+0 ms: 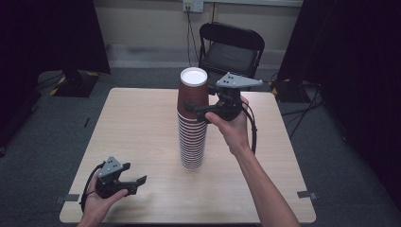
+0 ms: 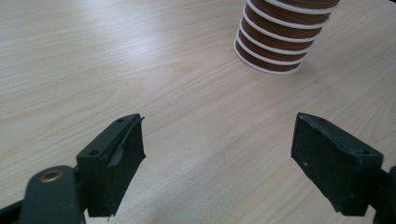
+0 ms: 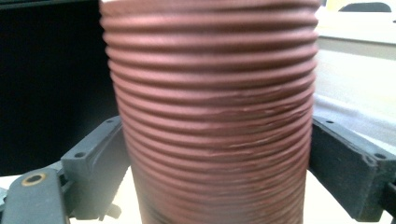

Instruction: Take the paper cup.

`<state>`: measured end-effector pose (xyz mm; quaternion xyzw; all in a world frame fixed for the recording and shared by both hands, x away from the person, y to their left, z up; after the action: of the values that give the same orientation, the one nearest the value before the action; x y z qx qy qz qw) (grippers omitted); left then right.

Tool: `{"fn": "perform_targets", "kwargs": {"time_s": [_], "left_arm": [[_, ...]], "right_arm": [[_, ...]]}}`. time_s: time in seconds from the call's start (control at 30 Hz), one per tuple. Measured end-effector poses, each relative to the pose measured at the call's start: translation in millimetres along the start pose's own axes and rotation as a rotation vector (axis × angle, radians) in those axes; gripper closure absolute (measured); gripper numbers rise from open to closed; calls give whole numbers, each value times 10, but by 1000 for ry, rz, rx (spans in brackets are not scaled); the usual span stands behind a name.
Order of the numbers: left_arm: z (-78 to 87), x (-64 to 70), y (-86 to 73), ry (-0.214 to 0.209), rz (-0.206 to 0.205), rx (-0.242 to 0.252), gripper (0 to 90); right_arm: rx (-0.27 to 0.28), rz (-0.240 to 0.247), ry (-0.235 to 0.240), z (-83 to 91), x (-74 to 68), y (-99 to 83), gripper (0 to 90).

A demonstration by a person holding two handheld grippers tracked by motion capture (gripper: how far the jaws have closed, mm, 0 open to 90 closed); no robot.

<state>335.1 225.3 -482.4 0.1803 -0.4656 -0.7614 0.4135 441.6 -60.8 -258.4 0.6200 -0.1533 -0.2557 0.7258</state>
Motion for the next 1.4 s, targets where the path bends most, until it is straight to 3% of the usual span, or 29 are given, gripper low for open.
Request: {"fn": "perform_targets", "kwargs": {"time_s": [0.27, 0.47, 0.67, 1.4], "left_arm": [[8, 1, 6, 12, -2, 5, 176], [17, 4, 5, 7, 2, 7, 176], [12, 1, 4, 4, 7, 7, 176], [9, -7, 0, 4, 12, 2, 179]], "right_arm": [[-13, -11, 14, -120, 20, -21, 97], [-40, 2, -1, -212, 10, -70, 90], [-33, 23, -17, -216, 0, -96, 90], [-3, 35, -25, -187, -12, -58, 109]]}}
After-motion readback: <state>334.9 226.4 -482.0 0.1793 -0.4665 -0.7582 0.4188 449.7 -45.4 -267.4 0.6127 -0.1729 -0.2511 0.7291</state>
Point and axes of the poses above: each handheld gripper's, and its own axes: z roughly backward along the jaws, y roughly out of its top, x roughly to its right, the point moved 4 cm from there along -z, roughly forward along the jaws, and after that the axes turned 3 degrees about x, right-handed, at the moved point
